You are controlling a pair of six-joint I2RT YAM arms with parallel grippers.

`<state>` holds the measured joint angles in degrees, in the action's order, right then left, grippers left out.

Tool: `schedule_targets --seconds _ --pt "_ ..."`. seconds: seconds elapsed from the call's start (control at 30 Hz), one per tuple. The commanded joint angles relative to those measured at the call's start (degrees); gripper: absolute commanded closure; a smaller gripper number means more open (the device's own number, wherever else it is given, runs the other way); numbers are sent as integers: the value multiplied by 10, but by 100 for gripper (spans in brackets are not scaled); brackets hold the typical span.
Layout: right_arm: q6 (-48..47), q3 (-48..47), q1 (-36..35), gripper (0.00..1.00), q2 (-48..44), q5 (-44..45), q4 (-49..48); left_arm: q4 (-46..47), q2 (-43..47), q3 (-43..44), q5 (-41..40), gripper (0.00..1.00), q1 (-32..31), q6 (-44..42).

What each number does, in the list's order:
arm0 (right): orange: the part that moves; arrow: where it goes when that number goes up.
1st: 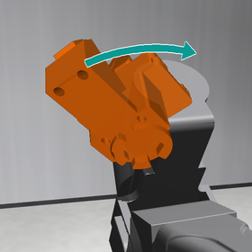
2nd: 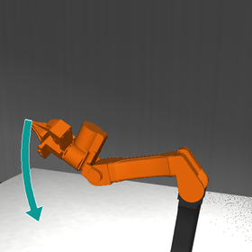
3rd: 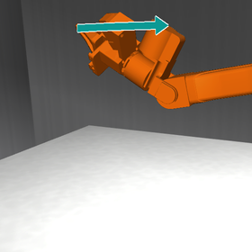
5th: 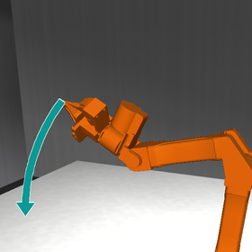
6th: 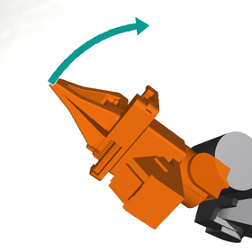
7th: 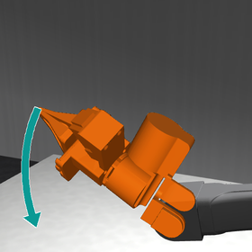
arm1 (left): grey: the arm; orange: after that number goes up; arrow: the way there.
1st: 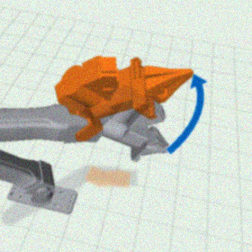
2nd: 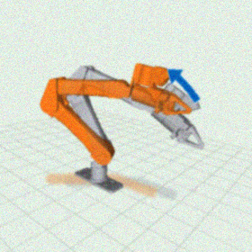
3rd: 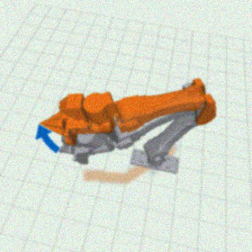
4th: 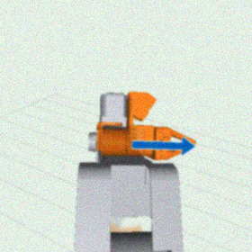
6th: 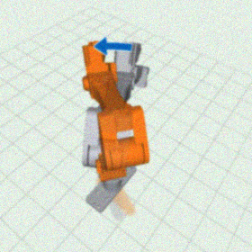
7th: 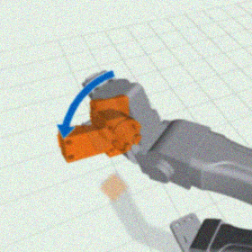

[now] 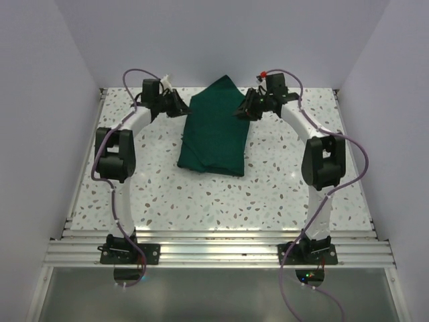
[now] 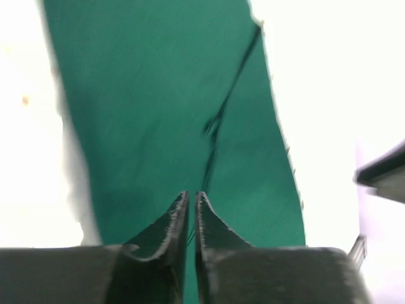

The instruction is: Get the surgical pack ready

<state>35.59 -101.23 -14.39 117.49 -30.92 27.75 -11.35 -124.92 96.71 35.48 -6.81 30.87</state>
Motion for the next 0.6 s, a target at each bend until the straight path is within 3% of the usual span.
schedule_targets --seconds 0.0,0.03,0.07,0.17,0.2,0.37,0.57 --pt "18 -62 -6 66 59 28 -23 172 -46 69 35 91 6 52" --pt "19 -77 -5 67 84 21 -43 190 -65 90 55 94 5 64" --pt "19 -92 -5 75 95 11 -57 199 -108 136 65 100 3 92" --pt "17 -107 -4 97 132 9 -71 204 -183 204 94 100 -3 117" --pt "25 -109 1 100 139 -5 -79 207 -194 231 101 100 -8 121" --pt "93 -104 24 100 183 -71 -159 216 -230 234 136 100 -13 129" --pt "92 -152 38 100 259 -133 -140 191 -269 244 169 100 -12 130"
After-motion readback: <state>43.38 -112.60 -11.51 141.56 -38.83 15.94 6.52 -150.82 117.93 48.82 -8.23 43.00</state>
